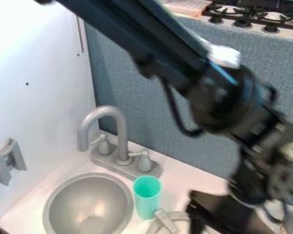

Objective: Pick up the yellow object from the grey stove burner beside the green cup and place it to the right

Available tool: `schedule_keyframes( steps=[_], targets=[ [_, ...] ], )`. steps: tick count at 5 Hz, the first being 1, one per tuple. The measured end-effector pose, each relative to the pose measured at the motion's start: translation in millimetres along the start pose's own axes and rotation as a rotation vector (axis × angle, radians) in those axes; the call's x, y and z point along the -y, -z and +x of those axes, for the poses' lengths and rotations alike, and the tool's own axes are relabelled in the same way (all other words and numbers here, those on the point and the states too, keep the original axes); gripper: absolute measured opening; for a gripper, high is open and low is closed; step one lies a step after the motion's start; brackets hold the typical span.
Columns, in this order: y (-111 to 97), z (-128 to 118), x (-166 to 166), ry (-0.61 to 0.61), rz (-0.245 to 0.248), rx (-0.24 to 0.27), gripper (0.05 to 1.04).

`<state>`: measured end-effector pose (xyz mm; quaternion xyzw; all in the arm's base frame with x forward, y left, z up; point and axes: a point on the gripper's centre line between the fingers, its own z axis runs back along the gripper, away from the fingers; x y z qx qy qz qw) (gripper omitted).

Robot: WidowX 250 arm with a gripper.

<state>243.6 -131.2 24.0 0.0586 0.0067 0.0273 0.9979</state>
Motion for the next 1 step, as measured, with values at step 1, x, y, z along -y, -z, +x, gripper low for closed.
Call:
schedule_keyframes(
  steps=[1],
  targets=[
    [1.9, -5.5, -35.4, -0.060, 0.035, -0.002, 1.000]
  ],
)
